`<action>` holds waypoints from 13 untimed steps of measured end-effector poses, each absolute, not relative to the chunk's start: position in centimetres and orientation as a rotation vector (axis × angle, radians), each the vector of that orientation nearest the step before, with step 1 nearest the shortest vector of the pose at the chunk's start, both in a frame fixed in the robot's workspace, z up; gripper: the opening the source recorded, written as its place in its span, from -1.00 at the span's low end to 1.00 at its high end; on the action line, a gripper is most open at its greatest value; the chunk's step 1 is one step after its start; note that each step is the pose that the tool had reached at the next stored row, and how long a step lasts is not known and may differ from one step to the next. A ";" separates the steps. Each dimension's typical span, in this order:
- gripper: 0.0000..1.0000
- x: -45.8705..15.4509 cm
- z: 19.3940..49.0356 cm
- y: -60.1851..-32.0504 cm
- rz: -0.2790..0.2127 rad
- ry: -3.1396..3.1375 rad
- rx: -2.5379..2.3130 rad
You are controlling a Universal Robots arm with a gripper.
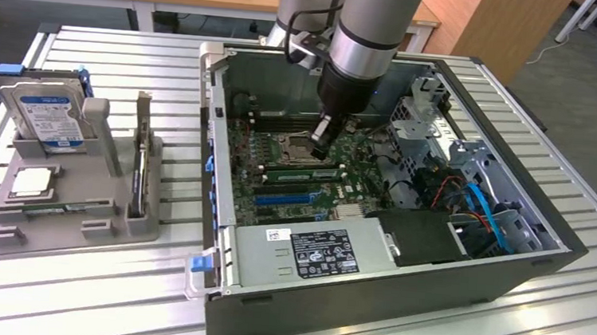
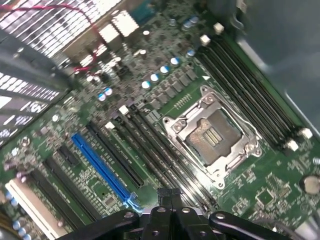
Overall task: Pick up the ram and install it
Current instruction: 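Press down the ram until it locks into place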
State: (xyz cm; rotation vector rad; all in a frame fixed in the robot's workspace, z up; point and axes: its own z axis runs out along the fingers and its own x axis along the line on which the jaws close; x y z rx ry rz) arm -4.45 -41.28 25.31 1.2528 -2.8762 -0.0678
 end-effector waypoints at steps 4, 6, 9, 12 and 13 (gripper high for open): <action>-0.79 -4.5 25.3 -41.3 -0.068 -2.922 1.147; -0.79 -4.5 25.2 -41.3 -0.068 -2.943 1.094; -0.79 -4.5 25.2 -41.3 -0.068 -2.972 1.015; -0.79 -4.5 25.1 -41.3 -0.068 -2.999 0.936; -0.79 -4.5 25.1 -41.3 -0.068 -3.007 0.912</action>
